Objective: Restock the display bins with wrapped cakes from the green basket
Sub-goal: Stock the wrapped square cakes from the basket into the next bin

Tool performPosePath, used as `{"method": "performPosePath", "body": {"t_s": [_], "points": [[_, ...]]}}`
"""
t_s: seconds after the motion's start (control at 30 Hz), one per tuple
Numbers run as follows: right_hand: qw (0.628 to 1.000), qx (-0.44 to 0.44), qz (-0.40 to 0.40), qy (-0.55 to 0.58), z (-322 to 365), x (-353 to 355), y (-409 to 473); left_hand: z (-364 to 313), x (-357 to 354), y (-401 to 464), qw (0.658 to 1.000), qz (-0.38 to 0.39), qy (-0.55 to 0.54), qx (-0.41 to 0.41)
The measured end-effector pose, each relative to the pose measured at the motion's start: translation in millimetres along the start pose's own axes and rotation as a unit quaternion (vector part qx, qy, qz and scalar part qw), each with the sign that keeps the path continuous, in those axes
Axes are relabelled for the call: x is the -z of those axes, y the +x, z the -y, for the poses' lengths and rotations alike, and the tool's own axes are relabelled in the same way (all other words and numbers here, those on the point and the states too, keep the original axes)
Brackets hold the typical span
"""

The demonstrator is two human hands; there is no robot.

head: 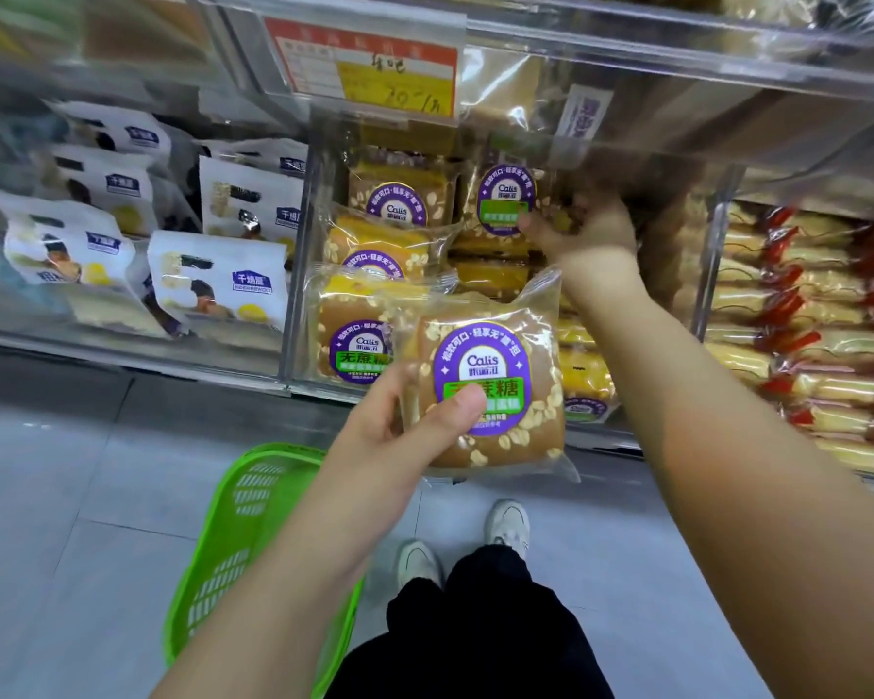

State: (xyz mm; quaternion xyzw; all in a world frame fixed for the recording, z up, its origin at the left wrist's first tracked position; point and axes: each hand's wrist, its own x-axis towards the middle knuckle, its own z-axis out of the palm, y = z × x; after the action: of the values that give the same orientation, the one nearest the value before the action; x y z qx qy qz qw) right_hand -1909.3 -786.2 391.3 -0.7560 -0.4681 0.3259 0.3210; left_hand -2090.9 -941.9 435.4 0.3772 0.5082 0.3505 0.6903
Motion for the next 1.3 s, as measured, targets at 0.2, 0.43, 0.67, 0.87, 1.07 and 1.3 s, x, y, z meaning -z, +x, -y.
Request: {"method": "performPosePath", "body": {"t_s": [0.2, 0.43, 0.67, 0.87, 1.07, 1.3], "points": [[0.982, 0.013, 0.113, 0.15, -6, 44, -114, 1, 0, 0, 1.0, 0.002, 0.002, -0.007], [0.914, -0.048, 0.265, 0.304, -2, 53, -164, -4, -7, -3, 0.998, 0.021, 0.02, -0.049], [0.889, -0.162, 0.19, 0.383, -22, 68, -94, 2, 7, 2, 0.992, -0.021, 0.093, -0.087], [0.938, -0.113, 0.169, 0.281, -18, 28, -38, 8, 16, -4, 0.988, -0.014, 0.073, -0.132], [0.997, 0.004, 0.056, 0.058, -17, -6, -29, 11, 18, 2, 0.986, -0.006, 0.033, -0.161], [0.996, 0.029, 0.037, 0.072, -15, -6, -35, 18, 12, 4, 0.989, -0.03, -0.021, -0.144]]}}
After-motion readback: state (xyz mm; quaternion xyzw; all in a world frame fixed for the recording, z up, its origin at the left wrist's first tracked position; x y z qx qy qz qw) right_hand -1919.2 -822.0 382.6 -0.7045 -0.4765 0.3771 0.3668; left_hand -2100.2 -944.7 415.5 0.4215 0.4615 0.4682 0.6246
